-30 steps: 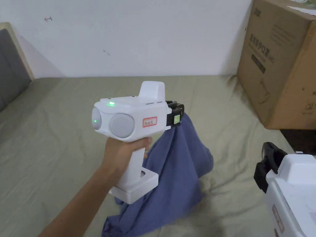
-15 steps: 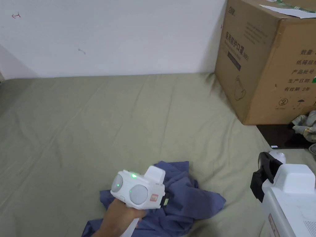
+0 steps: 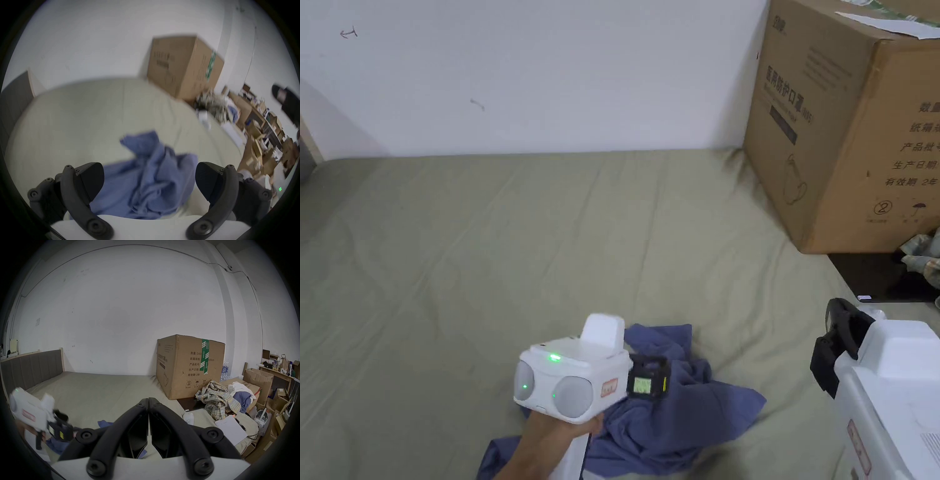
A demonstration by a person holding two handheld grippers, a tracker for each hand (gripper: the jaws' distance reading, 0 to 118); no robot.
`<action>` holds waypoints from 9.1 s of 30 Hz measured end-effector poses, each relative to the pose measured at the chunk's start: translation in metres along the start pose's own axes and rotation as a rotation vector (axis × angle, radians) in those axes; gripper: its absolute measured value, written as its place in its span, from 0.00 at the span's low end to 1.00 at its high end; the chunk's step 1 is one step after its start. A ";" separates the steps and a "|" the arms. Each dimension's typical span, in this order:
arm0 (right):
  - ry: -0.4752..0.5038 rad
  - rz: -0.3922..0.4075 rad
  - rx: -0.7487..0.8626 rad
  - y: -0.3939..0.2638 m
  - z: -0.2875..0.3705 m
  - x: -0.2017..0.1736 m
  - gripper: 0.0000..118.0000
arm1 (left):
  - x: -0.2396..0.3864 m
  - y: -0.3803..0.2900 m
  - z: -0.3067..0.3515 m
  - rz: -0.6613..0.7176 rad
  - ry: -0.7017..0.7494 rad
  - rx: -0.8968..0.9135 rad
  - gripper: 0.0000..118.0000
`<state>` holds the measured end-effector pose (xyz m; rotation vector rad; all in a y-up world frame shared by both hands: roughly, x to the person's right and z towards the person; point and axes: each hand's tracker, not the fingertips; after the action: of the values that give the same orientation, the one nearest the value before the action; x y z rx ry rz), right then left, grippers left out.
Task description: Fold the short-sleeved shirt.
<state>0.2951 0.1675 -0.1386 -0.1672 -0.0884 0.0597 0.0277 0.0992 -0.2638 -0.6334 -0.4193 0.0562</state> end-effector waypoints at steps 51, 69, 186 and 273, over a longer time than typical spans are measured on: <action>0.056 0.006 -0.037 -0.008 -0.023 -0.023 0.00 | -0.147 -0.125 0.013 0.335 0.345 -0.369 0.78; 0.093 -0.121 -0.594 -0.113 -0.148 0.003 0.90 | -0.129 -0.105 0.041 0.212 0.252 -0.268 0.02; 0.045 -0.153 -0.413 -0.022 -0.064 0.015 0.72 | -0.212 -0.056 0.154 0.348 0.476 0.009 0.87; 0.075 0.052 -0.452 0.007 -0.255 0.013 0.02 | -0.286 0.089 -0.005 0.140 0.422 -0.022 0.01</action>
<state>0.3318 0.1337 -0.3891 -0.6229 -0.0217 0.0844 -0.2247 0.1179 -0.4235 -0.6764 0.0322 0.0492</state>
